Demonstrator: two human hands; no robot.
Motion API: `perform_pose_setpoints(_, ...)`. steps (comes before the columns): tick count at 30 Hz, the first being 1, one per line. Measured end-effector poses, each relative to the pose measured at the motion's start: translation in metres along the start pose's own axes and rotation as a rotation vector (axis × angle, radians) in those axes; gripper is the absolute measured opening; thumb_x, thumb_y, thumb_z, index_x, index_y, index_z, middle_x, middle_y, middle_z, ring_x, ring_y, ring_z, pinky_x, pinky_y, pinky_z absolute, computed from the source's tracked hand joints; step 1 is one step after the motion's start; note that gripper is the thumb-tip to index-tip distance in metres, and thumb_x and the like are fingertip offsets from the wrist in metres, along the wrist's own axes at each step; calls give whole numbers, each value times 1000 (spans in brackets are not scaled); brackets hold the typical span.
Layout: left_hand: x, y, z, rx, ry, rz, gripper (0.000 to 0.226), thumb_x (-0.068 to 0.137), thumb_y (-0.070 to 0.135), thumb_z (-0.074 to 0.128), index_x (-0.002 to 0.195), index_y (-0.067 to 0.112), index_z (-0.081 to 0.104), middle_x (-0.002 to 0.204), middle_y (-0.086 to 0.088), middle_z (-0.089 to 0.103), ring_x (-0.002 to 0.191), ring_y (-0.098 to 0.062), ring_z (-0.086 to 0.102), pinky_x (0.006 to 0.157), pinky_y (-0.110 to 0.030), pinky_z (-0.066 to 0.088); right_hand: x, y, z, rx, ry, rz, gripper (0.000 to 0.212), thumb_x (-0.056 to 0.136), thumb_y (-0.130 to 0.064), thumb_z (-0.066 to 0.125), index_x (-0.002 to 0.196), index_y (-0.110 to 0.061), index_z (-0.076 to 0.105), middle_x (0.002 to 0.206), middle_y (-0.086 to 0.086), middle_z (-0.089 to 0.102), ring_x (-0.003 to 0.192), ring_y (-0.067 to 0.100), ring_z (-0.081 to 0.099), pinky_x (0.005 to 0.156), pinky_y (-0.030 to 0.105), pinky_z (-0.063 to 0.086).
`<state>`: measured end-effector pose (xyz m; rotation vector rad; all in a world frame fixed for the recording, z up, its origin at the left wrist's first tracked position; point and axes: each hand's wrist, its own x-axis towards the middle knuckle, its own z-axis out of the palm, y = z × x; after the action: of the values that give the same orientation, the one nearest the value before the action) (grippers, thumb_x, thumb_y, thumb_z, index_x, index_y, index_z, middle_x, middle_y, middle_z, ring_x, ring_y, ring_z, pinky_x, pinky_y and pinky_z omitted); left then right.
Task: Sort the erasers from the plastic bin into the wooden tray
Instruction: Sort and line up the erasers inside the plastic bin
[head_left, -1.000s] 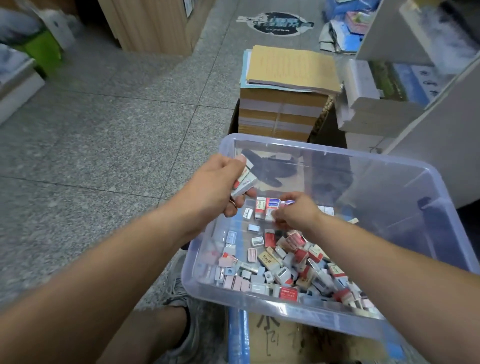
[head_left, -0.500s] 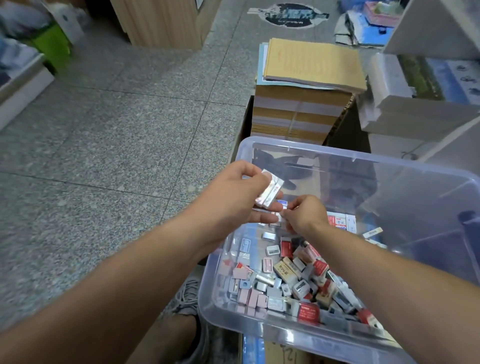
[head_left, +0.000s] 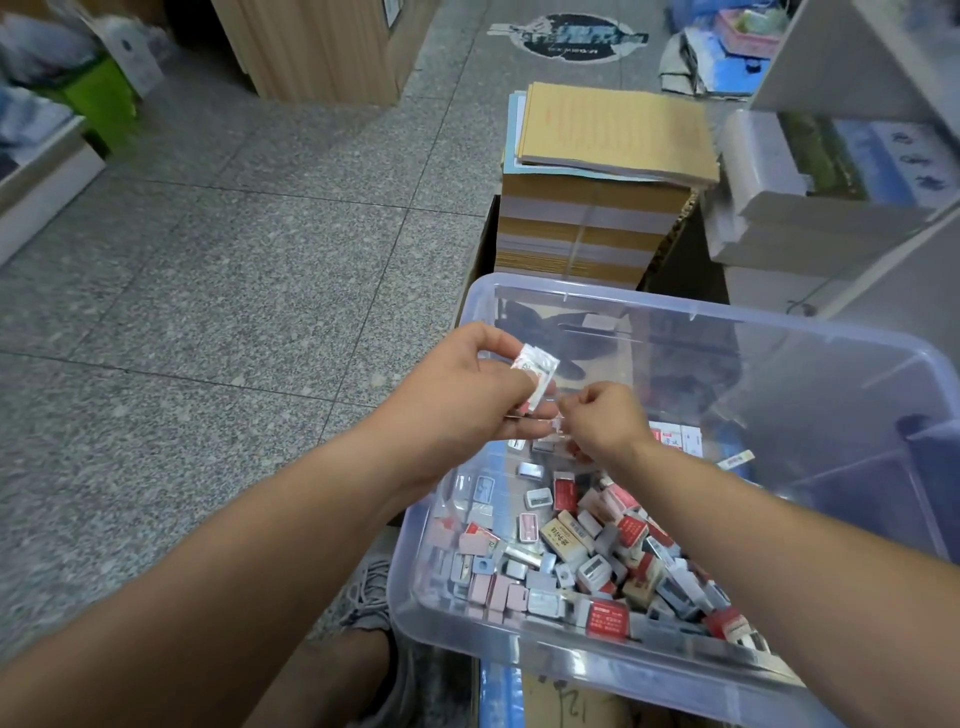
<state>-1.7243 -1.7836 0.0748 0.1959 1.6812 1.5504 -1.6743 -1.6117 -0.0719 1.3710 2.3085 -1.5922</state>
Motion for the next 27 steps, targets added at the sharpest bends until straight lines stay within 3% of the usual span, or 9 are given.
perform_pose_setpoints(4, 0, -6, 2, 129, -9, 62, 22, 94, 8, 69, 109, 9, 52, 99, -21, 74, 90, -30, 75, 79, -36, 64, -43, -39, -36, 411, -166, -131, 35, 103, -34, 56, 81, -9, 67, 66, 8, 64, 52, 22, 54, 51, 31, 42)
perform_pose_setpoints(7, -1, -10, 7, 294, 7, 129, 28, 89, 16, 77, 104, 13, 54, 90, -21, 72, 80, -29, 73, 74, -40, 63, -85, -60, -61, 533, -392, -196, 28, 100, -30, 60, 91, -4, 67, 67, 8, 63, 57, 18, 57, 51, 29, 48)
perform_pose_setpoints(10, -6, -12, 14, 492, 80, 218, 35, 81, 31, 84, 96, 23, 54, 84, -11, 71, 71, -23, 73, 71, -47, 62, -100, -62, -73, 495, -451, -174, 17, 95, -14, 64, 100, 2, 68, 71, 12, 66, 60, 16, 62, 55, 23, 55)
perform_pose_setpoints(13, -7, -16, 16, 481, 82, 202, 34, 81, 30, 84, 94, 25, 53, 79, -3, 72, 66, -18, 73, 74, -51, 61, -94, -57, -80, 501, -369, -131, 21, 96, -21, 63, 103, -2, 70, 80, 14, 71, 61, 16, 66, 51, 23, 55)
perform_pose_setpoints(17, 1, -18, 12, 341, 75, 164, 15, 94, 11, 70, 99, 15, 56, 87, -12, 74, 73, -22, 75, 84, -54, 60, -59, -27, -74, 473, -202, 57, 21, 100, -23, 62, 108, -4, 69, 85, 11, 70, 64, 21, 70, 51, 26, 56)
perform_pose_setpoints(20, 3, -16, 12, 279, 91, 136, 12, 96, 4, 61, 99, 14, 58, 94, -16, 71, 77, -22, 76, 89, -49, 60, -35, -3, -58, 322, -238, 166, 6, 97, -6, 66, 103, -5, 68, 88, 17, 69, 59, 20, 66, 53, 28, 59)
perform_pose_setpoints(22, 4, -15, 12, 266, 126, 153, 17, 97, 0, 58, 97, 17, 58, 95, -15, 67, 76, -19, 76, 81, -35, 61, -22, 5, -43, 166, -209, 158, 13, 94, 0, 68, 99, -12, 66, 80, 12, 69, 51, 15, 64, 51, 27, 57)
perform_pose_setpoints(24, 5, -14, 12, 249, 150, 168, 20, 98, -2, 56, 98, 17, 57, 96, -12, 64, 75, -15, 76, 74, -26, 60, -10, 10, -30, 64, -121, 139, 24, 88, -3, 76, 105, -14, 62, 80, 13, 70, 55, 18, 67, 53, 31, 57)
perform_pose_setpoints(27, 6, -15, 14, 221, 151, 171, 20, 97, -4, 58, 98, 16, 57, 101, -11, 64, 77, -17, 76, 78, -30, 62, 7, 14, -16, 39, -17, 142, 28, 79, -10, 86, 95, -8, 63, 80, 18, 75, 67, 30, 75, 67, 45, 64)
